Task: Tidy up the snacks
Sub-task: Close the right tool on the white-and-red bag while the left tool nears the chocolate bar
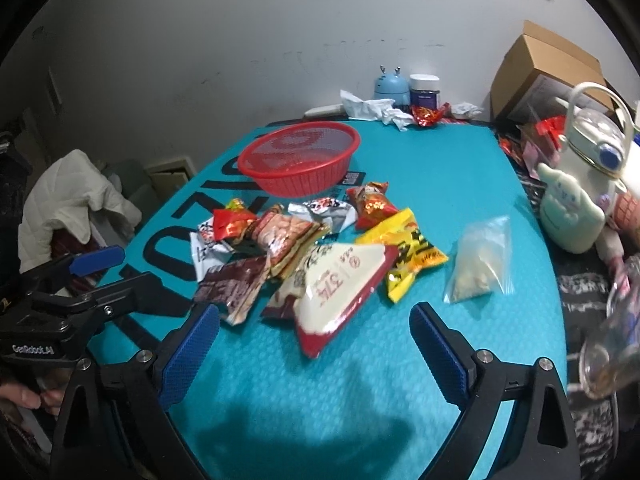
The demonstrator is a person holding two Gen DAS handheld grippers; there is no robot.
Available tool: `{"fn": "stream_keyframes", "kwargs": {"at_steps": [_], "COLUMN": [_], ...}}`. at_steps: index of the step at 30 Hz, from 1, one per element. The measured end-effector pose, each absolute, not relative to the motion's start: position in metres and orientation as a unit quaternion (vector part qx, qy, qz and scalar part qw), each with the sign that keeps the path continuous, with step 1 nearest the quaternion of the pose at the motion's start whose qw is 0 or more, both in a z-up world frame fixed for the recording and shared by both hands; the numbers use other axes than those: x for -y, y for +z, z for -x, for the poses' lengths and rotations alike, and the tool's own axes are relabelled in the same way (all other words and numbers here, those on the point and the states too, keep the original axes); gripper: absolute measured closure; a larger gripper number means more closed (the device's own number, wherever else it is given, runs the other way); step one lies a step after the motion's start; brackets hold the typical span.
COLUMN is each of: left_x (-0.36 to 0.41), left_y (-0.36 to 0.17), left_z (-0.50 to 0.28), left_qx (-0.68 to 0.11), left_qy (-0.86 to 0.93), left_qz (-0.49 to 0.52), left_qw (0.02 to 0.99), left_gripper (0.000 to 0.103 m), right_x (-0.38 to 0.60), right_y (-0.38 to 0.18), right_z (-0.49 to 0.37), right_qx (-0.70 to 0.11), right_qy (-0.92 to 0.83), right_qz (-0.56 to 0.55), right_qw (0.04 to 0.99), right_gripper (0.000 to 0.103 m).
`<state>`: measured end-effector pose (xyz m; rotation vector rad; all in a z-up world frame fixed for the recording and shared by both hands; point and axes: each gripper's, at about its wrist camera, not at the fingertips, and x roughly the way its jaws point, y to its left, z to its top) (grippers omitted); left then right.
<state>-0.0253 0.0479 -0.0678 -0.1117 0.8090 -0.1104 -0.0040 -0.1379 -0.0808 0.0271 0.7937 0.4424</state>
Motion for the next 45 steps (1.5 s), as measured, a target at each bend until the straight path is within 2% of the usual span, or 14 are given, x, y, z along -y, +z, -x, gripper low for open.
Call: {"fn": "stream_keyframes", "kwargs": {"at_steps": [11, 17, 22, 37, 45], "left_x": [-0.059, -0.059, -0.054, -0.012, -0.005], "left_y": [-0.080, -0.084, -0.086, -0.103, -0.128], "left_z": [-0.016, -0.035, -0.046, -0.052, -0.057], "left_qx": [-0.415, -0.420, -0.424, -0.431, -0.489], "left_qy": [-0.048, -0.050, -0.072, -0.184, -0.215], "left_qz": [0.039, 0.020, 0.013, -0.052, -0.044], "left_qw": [0.908, 0.906, 0.903, 0.882, 0.844], "left_gripper": [0.000, 0.000, 0.000, 0.000, 0.000], "right_x": [0.124, 0.116, 0.116, 0.148, 0.156], "right_y": [-0.086, -0.095, -0.105, -0.125, -0.130], "right_z": [-0.050, -0.075, -0.080, -0.050, -0.042], "right_qx": [-0.390, -0.407, -0.436, -0.485, -0.502], "right_qy": [0.251, 0.278, 0.299, 0.282, 0.278], "right_qz": [0.018, 0.030, 0.027, -0.018, -0.041], "right_qw": [0.886, 0.870, 0.848, 0.828, 0.818], "right_gripper": [0.015, 0.032, 0.041, 0.039, 0.033]}}
